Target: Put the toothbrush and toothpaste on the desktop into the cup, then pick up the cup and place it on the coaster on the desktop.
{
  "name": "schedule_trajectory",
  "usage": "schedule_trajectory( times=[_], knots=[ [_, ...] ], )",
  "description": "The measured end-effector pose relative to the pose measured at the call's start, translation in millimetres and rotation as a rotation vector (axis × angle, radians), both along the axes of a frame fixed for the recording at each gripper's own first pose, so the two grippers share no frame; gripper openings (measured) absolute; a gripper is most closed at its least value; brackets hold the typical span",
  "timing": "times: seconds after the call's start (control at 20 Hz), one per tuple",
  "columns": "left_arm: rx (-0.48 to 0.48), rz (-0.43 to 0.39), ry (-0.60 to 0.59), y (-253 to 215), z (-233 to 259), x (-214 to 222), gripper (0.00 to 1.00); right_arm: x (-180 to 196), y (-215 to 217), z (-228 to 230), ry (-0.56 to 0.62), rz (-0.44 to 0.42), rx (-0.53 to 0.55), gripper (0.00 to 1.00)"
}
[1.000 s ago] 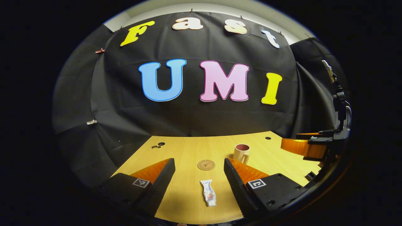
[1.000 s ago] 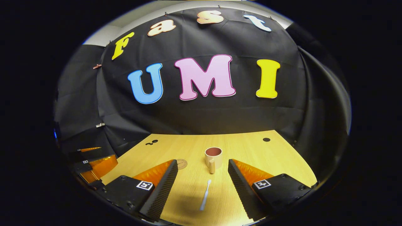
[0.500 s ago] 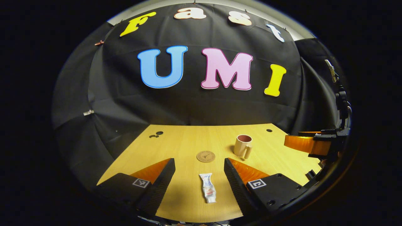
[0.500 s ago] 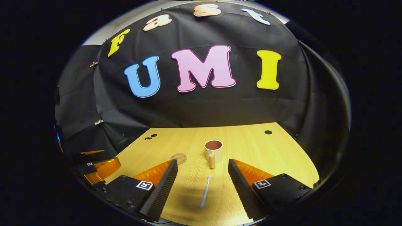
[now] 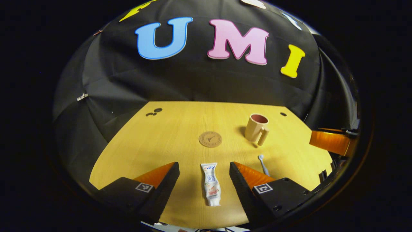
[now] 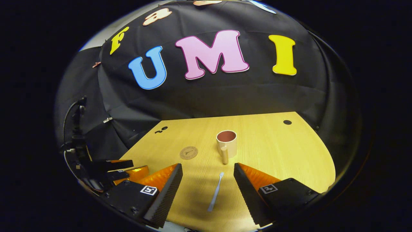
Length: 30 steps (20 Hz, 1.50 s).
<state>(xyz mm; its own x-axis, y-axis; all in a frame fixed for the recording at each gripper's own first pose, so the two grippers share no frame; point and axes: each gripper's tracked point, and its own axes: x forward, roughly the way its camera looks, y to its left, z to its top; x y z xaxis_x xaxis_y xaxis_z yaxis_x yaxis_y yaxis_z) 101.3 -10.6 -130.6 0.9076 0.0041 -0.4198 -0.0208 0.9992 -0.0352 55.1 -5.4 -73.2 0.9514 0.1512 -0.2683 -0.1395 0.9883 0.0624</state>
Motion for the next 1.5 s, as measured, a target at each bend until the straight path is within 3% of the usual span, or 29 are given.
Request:
schedule_trajectory(
  times=[0.5, 0.8, 1.0, 1.05, 1.1, 1.15, 1.2, 1.5],
  knots=[
    [0.047, 0.046, 0.348, -8, -101, 54, 0.97, 13, -20, -49, 0.109, 0.053, 0.011, 0.99],
    [0.038, 0.080, 0.457, -11, -121, 73, 0.92, 15, -26, -68, 0.171, 0.063, 0.033, 0.98],
    [-0.037, 0.083, 0.544, -18, -123, 71, 0.71, 27, -33, -88, 0.235, 0.052, 0.072, 0.98],
    [-0.037, 0.081, 0.570, -18, -124, 70, 0.73, 28, -35, -93, 0.251, 0.045, 0.062, 0.98],
    [-0.040, 0.082, 0.582, -17, -124, 71, 0.56, 27, -35, -100, 0.269, 0.040, 0.056, 0.98],
    [-0.047, 0.078, 0.592, -16, -123, 71, 0.55, 27, -34, -104, 0.287, 0.035, 0.048, 0.98],
    [-0.047, 0.068, 0.597, -15, -123, 71, 0.41, 27, -34, -109, 0.305, 0.026, 0.036, 0.99],
    [-0.050, 0.018, 0.586, -13, -123, 72, 0.30, 16, -17, -146, 0.463, -0.008, -0.032, 0.99]
  ],
)
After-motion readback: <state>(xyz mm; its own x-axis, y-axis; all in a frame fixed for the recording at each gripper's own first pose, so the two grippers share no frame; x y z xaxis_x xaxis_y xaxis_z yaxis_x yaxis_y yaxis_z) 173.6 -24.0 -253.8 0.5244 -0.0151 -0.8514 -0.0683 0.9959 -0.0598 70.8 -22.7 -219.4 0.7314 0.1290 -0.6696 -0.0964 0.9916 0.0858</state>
